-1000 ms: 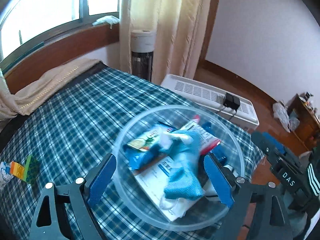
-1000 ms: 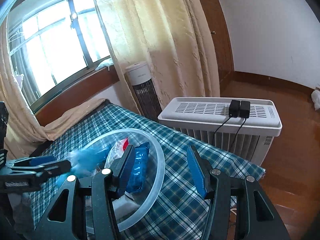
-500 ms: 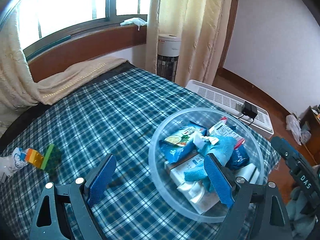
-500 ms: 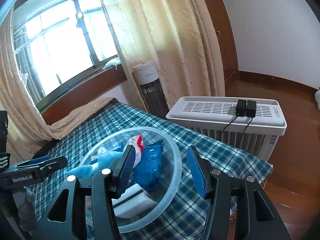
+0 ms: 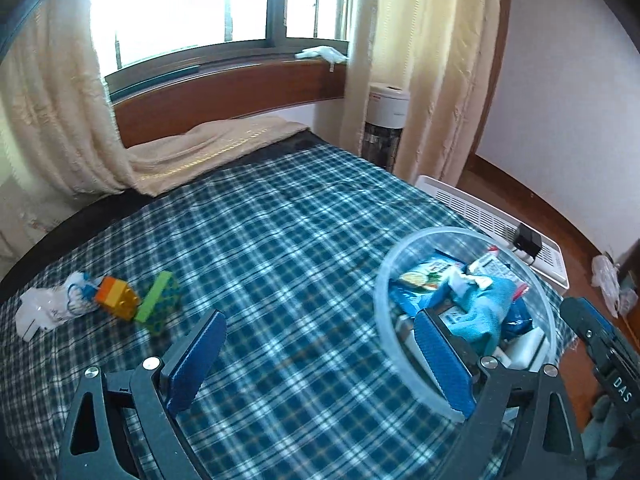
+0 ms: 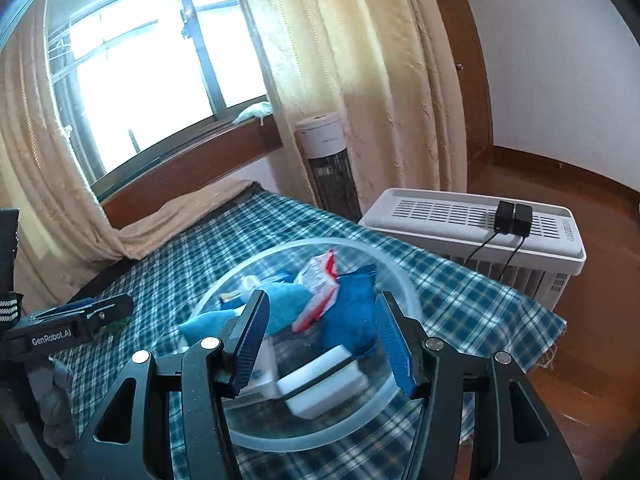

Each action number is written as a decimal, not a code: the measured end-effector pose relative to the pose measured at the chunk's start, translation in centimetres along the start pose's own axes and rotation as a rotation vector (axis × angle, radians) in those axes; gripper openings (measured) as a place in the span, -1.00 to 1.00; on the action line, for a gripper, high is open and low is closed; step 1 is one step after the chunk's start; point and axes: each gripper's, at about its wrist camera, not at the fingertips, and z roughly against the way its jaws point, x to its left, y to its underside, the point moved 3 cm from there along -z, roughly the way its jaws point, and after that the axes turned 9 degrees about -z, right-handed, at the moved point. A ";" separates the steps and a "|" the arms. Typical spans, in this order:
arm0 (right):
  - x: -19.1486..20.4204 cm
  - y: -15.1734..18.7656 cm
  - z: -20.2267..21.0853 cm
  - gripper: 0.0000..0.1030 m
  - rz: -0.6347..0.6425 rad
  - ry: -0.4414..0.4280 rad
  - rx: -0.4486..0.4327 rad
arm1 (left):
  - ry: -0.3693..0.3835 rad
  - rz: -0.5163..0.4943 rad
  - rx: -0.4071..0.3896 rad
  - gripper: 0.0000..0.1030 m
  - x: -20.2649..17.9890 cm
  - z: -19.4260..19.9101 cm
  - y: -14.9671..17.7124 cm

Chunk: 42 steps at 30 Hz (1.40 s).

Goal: Organize objects
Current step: 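Move both grippers back toward the orange-yellow and green toy blocks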

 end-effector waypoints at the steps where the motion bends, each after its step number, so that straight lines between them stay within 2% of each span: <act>1: 0.4 0.1 0.0 0.10 0.006 -0.004 0.000 | -0.001 0.006 0.000 0.92 0.3 0.1 0.2; 4: 1.5 0.2 0.2 0.11 0.021 -0.019 0.002 | -0.010 0.031 0.002 0.98 1.6 0.3 0.7; 9: 3.8 0.7 0.3 0.32 0.034 -0.057 0.012 | -0.051 0.068 0.011 0.99 3.8 0.8 1.6; 24: 11.4 3.1 -1.1 0.32 0.131 -0.187 0.097 | -0.135 0.177 0.023 0.99 10.7 2.1 4.0; 42: 19.8 7.7 -6.4 0.32 0.248 -0.302 0.307 | -0.203 0.338 0.040 0.99 19.0 3.0 6.5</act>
